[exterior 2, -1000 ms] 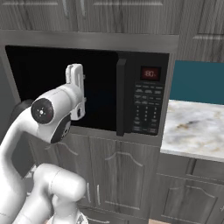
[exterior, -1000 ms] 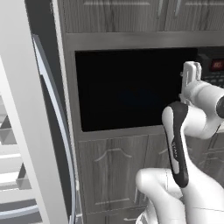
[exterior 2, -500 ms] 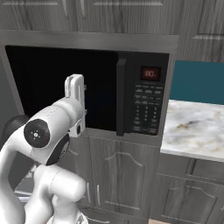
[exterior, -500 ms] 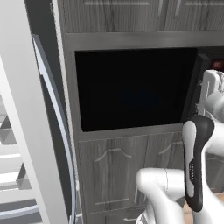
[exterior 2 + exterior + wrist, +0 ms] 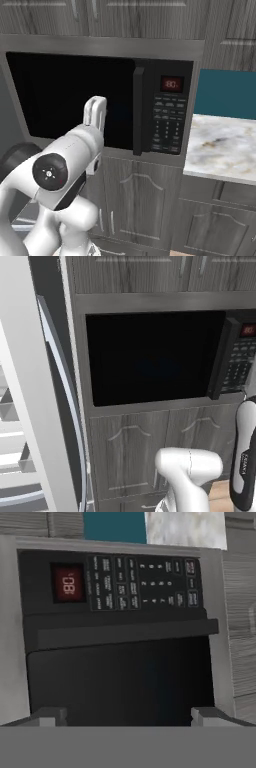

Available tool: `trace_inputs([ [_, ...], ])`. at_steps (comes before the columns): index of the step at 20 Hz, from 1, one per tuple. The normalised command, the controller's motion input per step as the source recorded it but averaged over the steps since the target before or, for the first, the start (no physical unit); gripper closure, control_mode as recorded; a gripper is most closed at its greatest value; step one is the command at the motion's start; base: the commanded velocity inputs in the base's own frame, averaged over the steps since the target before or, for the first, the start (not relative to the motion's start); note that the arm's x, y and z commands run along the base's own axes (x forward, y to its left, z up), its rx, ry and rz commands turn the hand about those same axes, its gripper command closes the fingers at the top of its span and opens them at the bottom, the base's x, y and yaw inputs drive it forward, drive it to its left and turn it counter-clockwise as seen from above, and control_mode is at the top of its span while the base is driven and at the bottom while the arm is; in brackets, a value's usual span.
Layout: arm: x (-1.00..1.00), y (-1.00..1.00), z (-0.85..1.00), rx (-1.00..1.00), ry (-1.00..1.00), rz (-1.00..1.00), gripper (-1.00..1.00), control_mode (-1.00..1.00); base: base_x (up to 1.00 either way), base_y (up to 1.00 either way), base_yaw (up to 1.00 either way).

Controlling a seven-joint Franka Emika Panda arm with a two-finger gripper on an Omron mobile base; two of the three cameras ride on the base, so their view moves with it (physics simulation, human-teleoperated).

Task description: Transport the chicken drumstick from the fridge to the microwave and turn on the microwave.

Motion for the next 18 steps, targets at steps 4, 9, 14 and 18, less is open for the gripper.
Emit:
trace_inputs([
  [4, 0.14, 0.01, -0.49, 0.11, 0.00, 0.02, -1.00, -1.00, 0.00, 0.00, 0.00],
  [9, 0.23, -0.07, -0.45, 0.18, -0.01, 0.07, -1.00, -1.00, 0.00, 0.00, 0.00],
  [14, 0.35, -0.09, -0.54, 0.12, -0.05, 0.06, -1.00, -1.00, 0.00, 0.00, 0.00],
  [18, 0.31, -0.11, -0.51, 0.02, -0.08, 0.08, -1.00, -1.00, 0.00, 0.00, 0.00],
])
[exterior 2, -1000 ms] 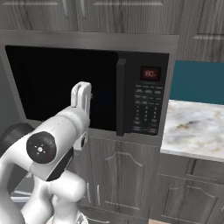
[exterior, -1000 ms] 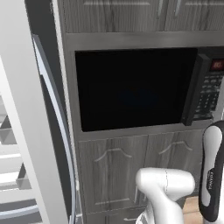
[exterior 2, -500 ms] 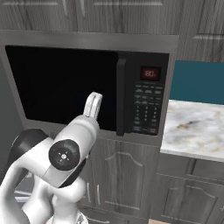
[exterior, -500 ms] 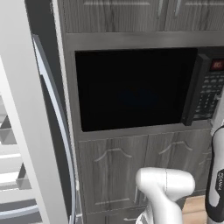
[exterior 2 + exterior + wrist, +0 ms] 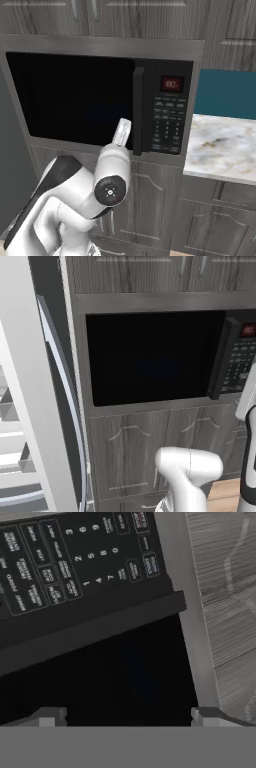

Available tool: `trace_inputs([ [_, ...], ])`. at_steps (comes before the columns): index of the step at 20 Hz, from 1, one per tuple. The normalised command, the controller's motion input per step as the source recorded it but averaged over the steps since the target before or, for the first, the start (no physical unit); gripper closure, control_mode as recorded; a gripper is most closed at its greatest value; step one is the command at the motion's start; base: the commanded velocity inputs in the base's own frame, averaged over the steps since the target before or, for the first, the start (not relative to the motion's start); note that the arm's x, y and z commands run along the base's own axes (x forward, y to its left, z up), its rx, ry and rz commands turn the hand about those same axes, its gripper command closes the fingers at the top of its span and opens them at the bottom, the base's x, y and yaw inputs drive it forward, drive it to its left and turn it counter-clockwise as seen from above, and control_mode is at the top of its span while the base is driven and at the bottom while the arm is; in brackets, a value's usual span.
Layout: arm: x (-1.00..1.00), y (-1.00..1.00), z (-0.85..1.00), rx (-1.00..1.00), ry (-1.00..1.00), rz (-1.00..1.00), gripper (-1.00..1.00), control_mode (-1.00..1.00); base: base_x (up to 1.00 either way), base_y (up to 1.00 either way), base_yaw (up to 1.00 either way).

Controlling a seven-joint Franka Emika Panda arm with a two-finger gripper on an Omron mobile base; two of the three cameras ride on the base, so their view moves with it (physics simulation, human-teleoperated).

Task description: Transport the chicken drumstick from the fridge to the microwave and turn on the microwave.

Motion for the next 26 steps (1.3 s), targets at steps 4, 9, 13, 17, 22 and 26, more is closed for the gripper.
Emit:
trace_inputs([
  [4, 0.30, -0.20, -0.48, 0.00, -0.11, 0.10, -1.00, -1.00, 0.00, 0.00, 0.00],
  [9, 0.24, -0.22, -0.50, 0.00, -0.02, 0.09, -1.00, -1.00, 0.00, 0.00, 0.00],
  [13, 0.30, -0.26, -0.50, 0.00, 0.00, 0.05, -1.00, -1.00, 0.00, 0.00, 0.00],
  [17, 0.36, -0.24, -0.38, -0.01, -0.01, 0.05, -1.00, -1.00, 0.00, 0.00, 0.00],
  [22, 0.27, -0.29, -0.32, -0.03, -0.01, 0.06, -1.00, -1.00, 0.00, 0.00, 0.00],
  [26, 0.22, -0.31, -0.27, -0.02, -0.03, 0.08, -1.00, -1.00, 0.00, 0.00, 0.00],
])
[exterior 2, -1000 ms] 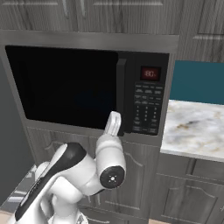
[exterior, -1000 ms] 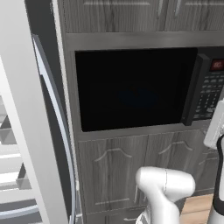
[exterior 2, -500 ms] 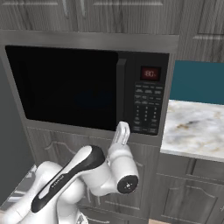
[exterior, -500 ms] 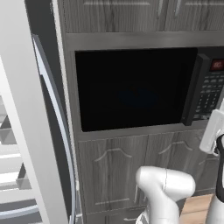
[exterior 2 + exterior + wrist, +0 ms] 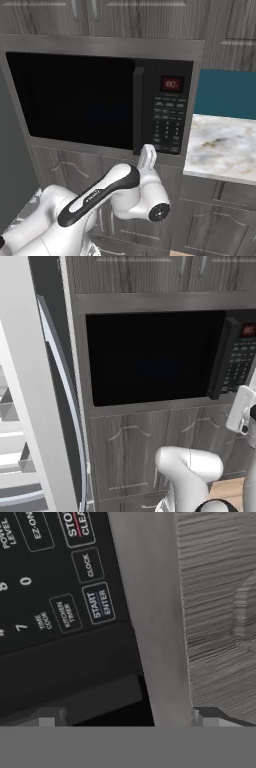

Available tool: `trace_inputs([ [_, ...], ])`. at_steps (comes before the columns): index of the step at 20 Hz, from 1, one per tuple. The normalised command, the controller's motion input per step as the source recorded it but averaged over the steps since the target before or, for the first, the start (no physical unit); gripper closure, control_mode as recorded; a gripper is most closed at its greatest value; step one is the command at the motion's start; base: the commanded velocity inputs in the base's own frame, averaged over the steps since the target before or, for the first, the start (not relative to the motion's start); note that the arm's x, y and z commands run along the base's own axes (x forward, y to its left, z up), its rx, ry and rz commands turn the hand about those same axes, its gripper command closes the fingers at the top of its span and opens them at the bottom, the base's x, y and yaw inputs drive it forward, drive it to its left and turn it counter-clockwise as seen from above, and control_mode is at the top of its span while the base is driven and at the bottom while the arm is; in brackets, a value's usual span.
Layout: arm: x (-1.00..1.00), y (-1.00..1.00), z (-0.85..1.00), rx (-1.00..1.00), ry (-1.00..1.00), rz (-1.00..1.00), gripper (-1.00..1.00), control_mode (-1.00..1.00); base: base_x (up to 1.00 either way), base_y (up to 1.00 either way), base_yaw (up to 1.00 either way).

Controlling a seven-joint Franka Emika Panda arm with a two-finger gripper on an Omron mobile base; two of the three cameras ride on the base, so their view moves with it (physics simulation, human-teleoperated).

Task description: Transport the chicken drumstick from the fridge to the microwave and turn on the microwave.

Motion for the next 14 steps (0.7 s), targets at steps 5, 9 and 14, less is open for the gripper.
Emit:
trace_inputs([
  [5, 0.19, -0.26, -0.18, -0.04, -0.10, 0.06, -1.00, -1.00, 0.00, 0.00, 0.00],
  [9, 0.19, -0.19, -0.09, -0.08, -0.10, 0.02, -1.00, -1.00, 0.00, 0.00, 0.00],
  [14, 0.15, -0.08, -0.02, -0.16, -0.04, 0.00, -1.00, -1.00, 0.00, 0.00, 0.00],
])
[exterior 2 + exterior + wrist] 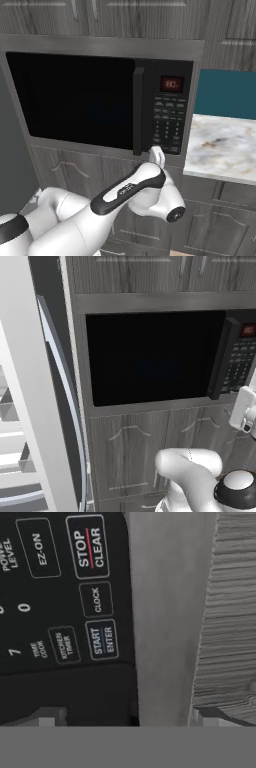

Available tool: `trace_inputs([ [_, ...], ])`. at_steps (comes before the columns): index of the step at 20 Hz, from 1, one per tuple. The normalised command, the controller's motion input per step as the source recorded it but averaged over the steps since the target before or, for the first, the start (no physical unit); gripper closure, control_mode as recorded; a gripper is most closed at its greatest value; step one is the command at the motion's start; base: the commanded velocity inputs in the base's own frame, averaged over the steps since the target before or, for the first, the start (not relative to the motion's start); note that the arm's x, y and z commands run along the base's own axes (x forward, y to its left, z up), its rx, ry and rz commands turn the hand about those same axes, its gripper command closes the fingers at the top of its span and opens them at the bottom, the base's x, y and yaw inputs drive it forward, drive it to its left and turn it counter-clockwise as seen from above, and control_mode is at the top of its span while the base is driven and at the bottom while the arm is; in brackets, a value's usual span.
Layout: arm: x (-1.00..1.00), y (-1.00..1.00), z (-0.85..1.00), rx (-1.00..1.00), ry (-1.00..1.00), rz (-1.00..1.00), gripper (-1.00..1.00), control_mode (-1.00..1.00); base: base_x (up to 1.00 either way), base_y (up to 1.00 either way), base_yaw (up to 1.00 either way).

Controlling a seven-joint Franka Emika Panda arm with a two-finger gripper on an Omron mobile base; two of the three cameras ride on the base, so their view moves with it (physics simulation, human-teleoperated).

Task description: Transport the chicken drumstick from the fridge to the microwave and turn on the microwave.

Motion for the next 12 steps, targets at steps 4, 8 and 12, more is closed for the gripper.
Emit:
trace_inputs([
  [4, 0.16, -0.06, -0.02, -0.19, 0.00, 0.00, -1.00, -1.00, 0.00, 0.00, 0.00],
  [8, 0.18, -0.01, -0.07, -0.15, 0.00, -0.02, -1.00, -1.00, 0.00, 0.00, 0.00],
  [12, 0.18, -0.02, -0.17, -0.03, 0.01, -0.06, -1.00, -1.00, 0.00, 0.00, 0.00],
])
